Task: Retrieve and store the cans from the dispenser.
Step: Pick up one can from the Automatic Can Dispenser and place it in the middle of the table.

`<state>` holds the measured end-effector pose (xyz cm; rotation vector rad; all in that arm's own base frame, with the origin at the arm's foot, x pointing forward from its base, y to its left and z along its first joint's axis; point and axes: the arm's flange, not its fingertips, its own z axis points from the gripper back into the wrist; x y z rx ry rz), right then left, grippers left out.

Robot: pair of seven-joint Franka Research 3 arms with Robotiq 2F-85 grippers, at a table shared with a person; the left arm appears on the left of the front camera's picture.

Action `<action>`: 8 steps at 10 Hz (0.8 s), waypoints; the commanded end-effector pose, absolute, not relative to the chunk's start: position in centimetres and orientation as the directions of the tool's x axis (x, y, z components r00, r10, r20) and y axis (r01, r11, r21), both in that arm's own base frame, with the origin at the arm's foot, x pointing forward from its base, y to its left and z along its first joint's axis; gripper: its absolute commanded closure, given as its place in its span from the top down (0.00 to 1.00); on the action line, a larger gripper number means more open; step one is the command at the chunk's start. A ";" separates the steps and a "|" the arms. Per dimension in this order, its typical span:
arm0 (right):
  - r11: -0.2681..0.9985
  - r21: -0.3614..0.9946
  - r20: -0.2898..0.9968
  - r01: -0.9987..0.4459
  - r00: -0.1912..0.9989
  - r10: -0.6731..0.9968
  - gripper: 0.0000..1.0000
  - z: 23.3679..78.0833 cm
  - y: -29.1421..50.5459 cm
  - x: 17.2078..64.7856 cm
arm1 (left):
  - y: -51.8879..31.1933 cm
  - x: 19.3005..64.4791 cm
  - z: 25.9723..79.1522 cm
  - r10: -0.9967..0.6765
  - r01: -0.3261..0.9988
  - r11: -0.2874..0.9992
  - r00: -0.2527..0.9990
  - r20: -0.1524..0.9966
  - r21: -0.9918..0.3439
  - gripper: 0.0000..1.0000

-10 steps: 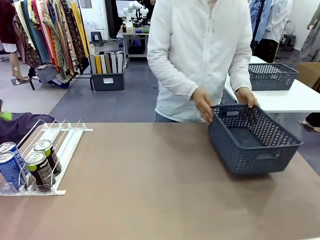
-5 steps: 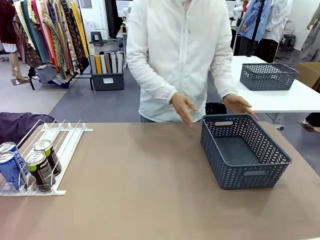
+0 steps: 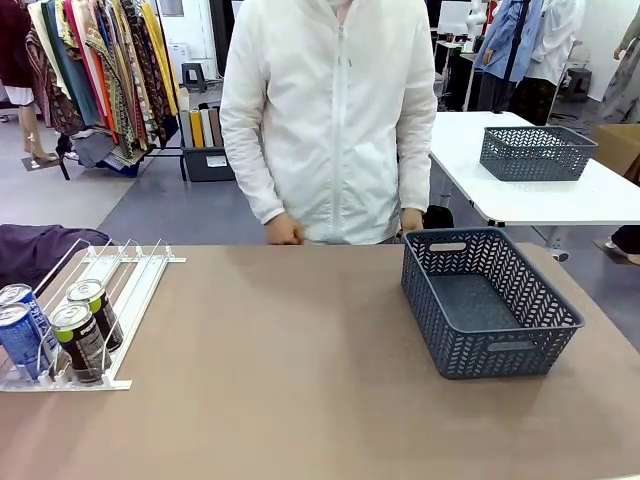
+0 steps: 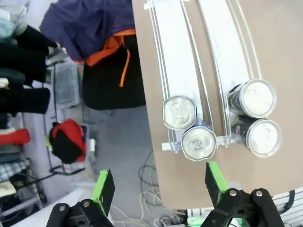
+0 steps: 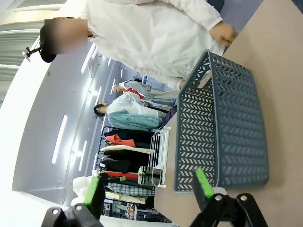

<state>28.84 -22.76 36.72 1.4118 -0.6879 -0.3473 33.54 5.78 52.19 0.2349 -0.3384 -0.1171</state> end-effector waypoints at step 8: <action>0.145 0.975 0.224 -0.171 0.768 -0.600 1.00 37.2 -22.7 28.6 | 7.7 36.2 49.9 0.068 -0.049 0.988 0.990 0.124 -0.145 1.00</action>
